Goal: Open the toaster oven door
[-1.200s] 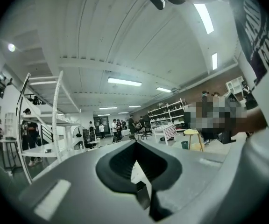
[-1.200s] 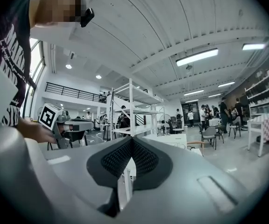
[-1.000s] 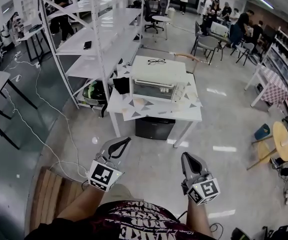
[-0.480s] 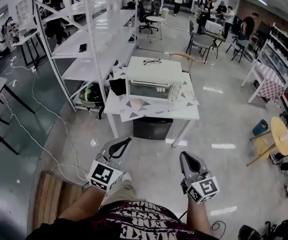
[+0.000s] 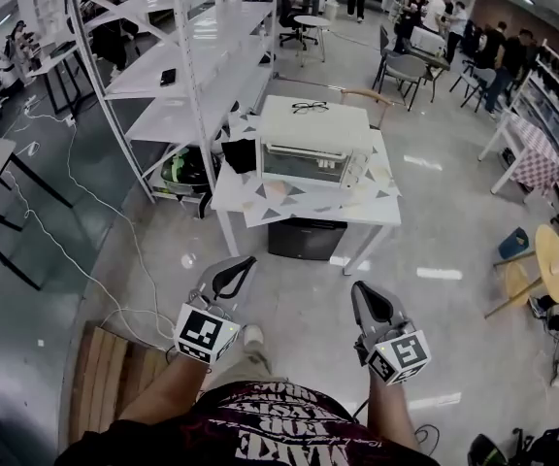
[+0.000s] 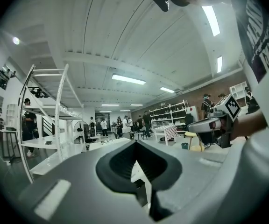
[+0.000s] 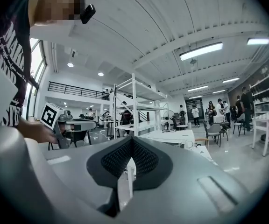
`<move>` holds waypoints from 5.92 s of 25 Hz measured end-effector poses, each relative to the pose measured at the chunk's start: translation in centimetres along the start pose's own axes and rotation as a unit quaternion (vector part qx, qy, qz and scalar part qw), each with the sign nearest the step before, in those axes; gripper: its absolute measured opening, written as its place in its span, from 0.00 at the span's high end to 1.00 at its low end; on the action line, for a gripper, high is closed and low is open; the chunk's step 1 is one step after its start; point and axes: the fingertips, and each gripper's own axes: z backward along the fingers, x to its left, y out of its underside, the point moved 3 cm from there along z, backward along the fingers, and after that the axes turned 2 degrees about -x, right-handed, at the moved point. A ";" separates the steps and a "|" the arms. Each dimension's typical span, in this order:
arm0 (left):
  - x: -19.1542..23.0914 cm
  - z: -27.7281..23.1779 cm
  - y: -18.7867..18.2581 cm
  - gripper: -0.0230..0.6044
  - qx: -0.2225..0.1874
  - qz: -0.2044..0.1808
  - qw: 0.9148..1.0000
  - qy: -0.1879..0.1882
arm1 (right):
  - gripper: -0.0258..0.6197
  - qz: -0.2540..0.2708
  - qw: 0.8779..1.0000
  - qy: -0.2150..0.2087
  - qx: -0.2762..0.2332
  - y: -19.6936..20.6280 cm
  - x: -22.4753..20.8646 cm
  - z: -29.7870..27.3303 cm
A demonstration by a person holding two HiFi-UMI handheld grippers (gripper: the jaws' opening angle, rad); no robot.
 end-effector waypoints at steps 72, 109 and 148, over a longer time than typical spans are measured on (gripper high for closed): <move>17.5 -15.9 3.4 0.96 -0.004 0.047 0.995 0.083 | 0.92 -0.011 0.999 0.032 0.033 -1.3 -6.3 -22.9; 22.4 -26.2 6.4 0.96 0.045 0.059 0.997 0.036 | 0.92 -0.039 0.998 -0.042 0.036 -0.7 -15.5 -34.1; 26.4 -39.0 16.5 0.96 0.145 0.087 0.984 -0.053 | 0.92 -0.034 0.991 -0.120 0.047 -1.5 -28.2 -41.9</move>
